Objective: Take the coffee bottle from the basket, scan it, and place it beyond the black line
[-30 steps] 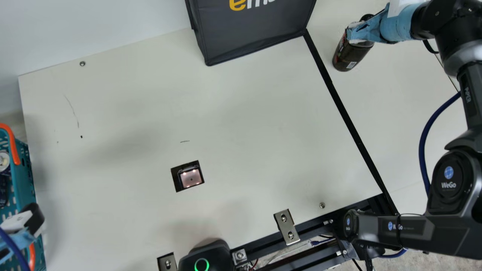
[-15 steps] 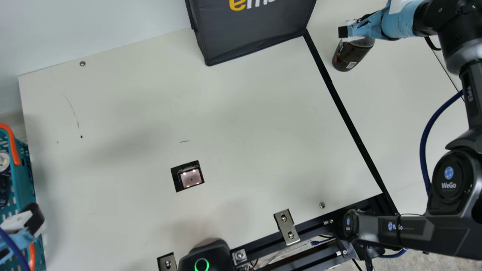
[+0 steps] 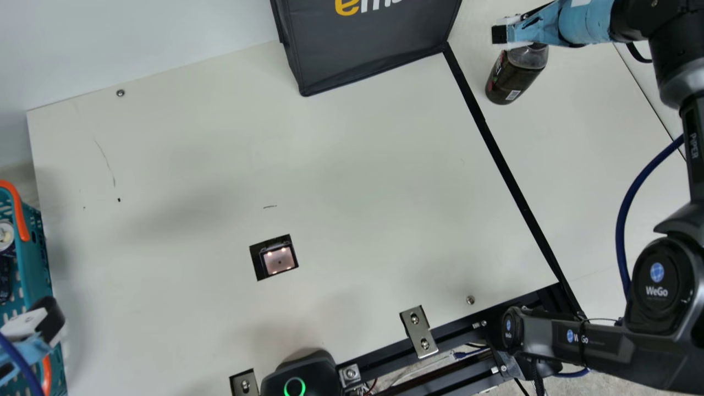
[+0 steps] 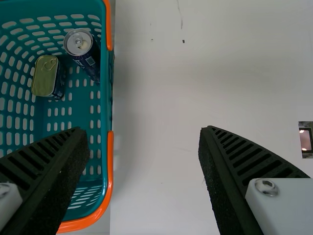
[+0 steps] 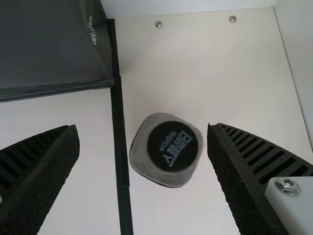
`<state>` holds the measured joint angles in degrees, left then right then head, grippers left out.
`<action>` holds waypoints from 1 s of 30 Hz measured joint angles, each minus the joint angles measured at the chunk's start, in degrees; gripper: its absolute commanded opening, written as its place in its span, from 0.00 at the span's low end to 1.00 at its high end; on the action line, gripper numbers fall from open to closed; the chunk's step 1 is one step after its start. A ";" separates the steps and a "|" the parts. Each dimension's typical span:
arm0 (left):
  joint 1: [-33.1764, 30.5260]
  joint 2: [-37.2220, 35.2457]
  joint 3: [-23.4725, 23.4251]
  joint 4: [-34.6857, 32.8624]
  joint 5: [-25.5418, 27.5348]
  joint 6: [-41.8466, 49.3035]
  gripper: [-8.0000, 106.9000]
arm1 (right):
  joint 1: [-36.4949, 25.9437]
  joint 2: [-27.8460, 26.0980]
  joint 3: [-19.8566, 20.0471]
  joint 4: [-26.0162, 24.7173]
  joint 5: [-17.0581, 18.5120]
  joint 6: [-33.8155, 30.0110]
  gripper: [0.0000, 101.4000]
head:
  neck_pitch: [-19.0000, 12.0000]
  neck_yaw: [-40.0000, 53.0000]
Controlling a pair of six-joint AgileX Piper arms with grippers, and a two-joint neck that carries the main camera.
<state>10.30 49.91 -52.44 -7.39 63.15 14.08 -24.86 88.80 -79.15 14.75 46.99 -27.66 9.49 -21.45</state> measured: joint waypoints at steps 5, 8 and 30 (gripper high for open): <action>0.00 0.00 0.00 0.00 0.00 0.00 0.85 | 1.59 -1.68 1.33 0.47 0.26 0.30 0.90 | 0.00 0.00; 0.00 0.00 0.00 0.00 0.00 0.00 0.85 | 2.73 -2.66 2.20 0.71 0.17 0.59 0.90 | 0.00 0.00; 0.00 0.00 0.00 0.00 0.00 0.00 0.85 | 12.91 -8.27 6.93 -2.95 -0.78 7.67 0.90 | 0.00 0.00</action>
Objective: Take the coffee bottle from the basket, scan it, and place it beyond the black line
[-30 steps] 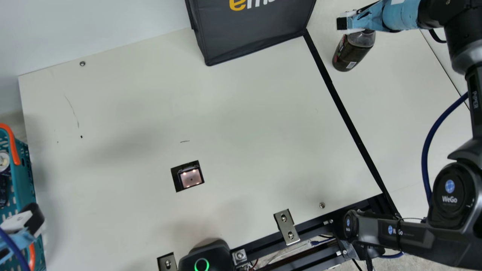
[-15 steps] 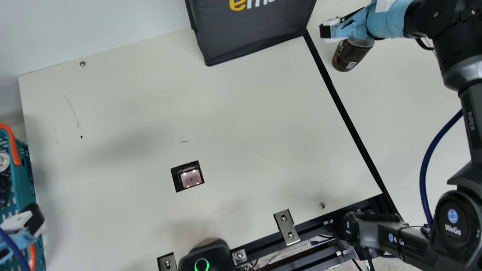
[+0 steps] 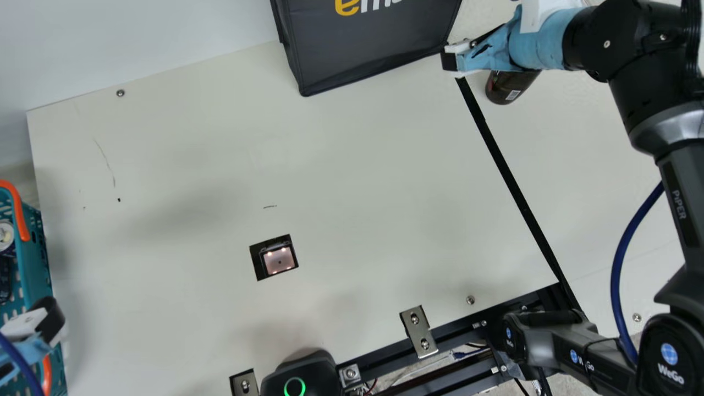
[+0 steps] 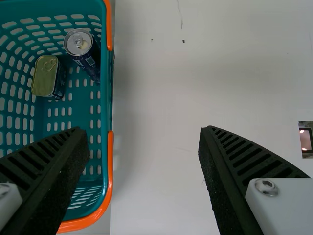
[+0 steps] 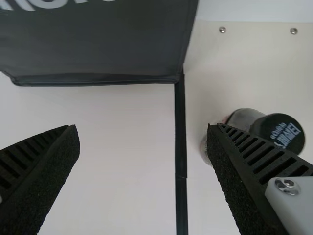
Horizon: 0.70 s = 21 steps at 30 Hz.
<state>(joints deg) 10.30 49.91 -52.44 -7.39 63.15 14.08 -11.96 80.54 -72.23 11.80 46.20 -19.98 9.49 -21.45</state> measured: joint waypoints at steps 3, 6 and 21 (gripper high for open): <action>0.00 0.00 0.00 0.00 0.00 0.00 0.85 | 1.92 -0.18 0.00 -1.23 0.00 2.07 0.90 | 0.00 0.00; 0.00 0.00 0.00 0.00 0.00 0.00 0.85 | 3.99 -0.18 -0.07 -2.56 -0.06 4.44 0.90 | 0.00 -0.09; 0.00 0.00 0.00 0.00 0.00 0.00 0.85 | 14.99 0.05 -0.25 -11.17 -0.60 18.28 0.90 | 0.00 -0.09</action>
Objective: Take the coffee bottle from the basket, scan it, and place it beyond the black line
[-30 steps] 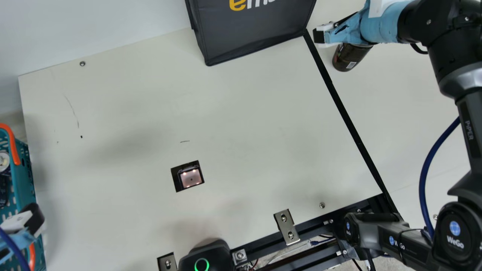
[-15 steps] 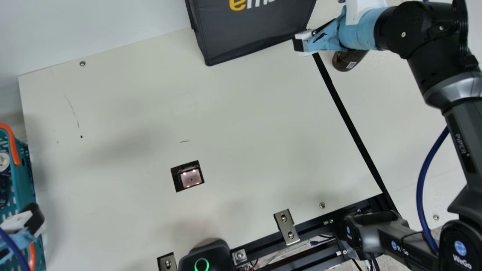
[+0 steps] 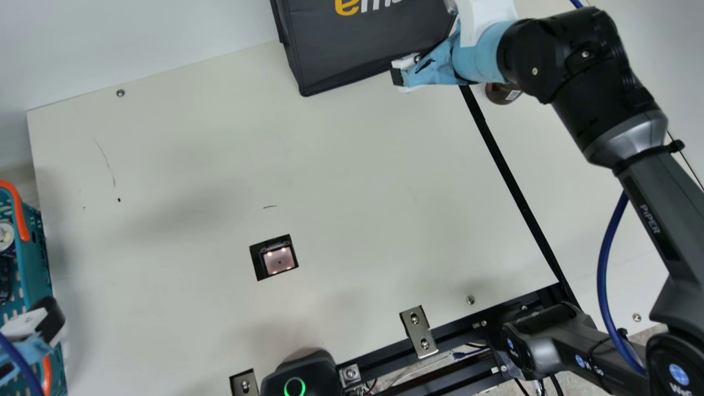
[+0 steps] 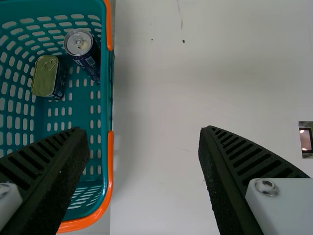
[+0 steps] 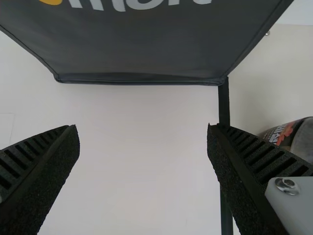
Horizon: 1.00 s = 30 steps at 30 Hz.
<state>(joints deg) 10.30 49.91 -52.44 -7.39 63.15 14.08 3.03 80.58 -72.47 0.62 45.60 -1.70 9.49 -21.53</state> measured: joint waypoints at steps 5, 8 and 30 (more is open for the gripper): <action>0.00 0.00 0.00 0.00 0.00 0.00 0.85 | 1.91 -0.11 0.39 -1.94 -0.14 2.93 0.90 | 0.00 0.00; 0.00 0.00 0.00 0.00 0.00 0.00 0.85 | 2.61 -0.66 0.82 -2.83 -0.13 4.03 0.90 | 0.00 0.09; 0.00 0.00 0.00 0.00 0.00 0.00 0.85 | 2.24 -6.90 4.64 -3.32 0.99 2.38 0.90 | 0.00 0.09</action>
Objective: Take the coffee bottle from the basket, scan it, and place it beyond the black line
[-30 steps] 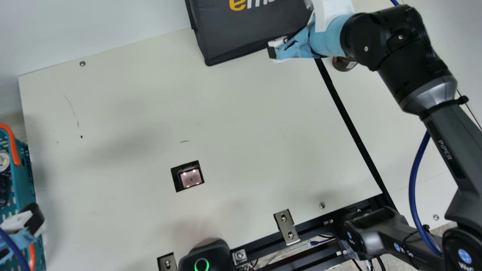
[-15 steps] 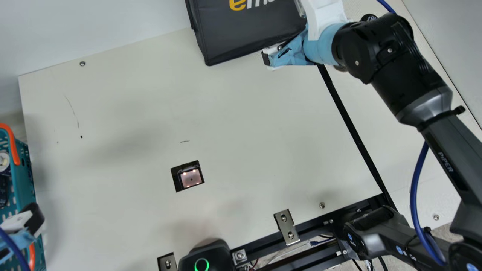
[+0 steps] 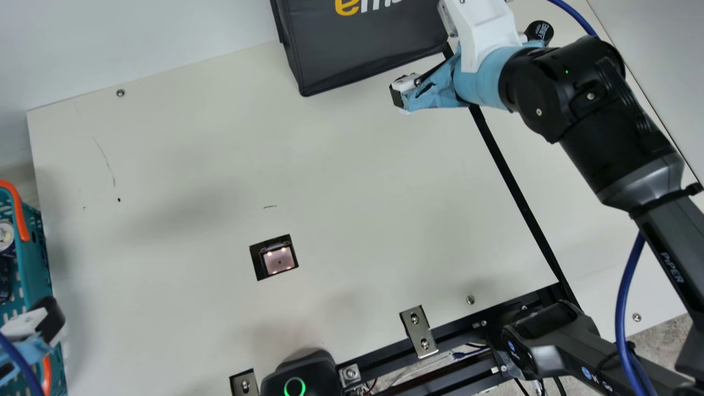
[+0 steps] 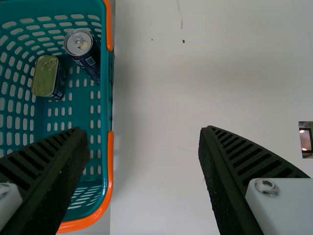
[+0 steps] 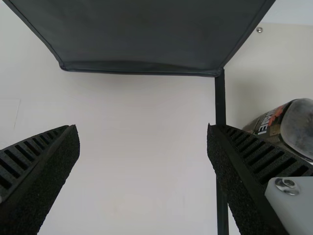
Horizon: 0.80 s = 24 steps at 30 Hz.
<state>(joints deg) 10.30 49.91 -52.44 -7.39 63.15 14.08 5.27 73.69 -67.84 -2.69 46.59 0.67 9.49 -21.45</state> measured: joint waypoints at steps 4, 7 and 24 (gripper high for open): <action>0.00 0.00 0.00 0.00 0.00 0.00 0.85 | -0.45 -1.26 0.19 0.46 0.57 -1.08 0.90 | 0.00 0.00; 0.00 0.00 0.00 0.00 0.00 0.00 0.85 | -0.65 -2.24 0.30 0.94 1.13 -1.66 0.90 | 0.00 -0.09; 0.00 0.00 0.00 0.00 0.00 0.00 0.85 | -0.94 -8.12 1.11 2.28 3.80 -3.81 0.90 | 0.00 -0.09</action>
<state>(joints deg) 10.30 49.91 -52.44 -7.39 63.15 14.08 4.34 65.56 -66.73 -0.42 50.40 -3.14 9.49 -21.53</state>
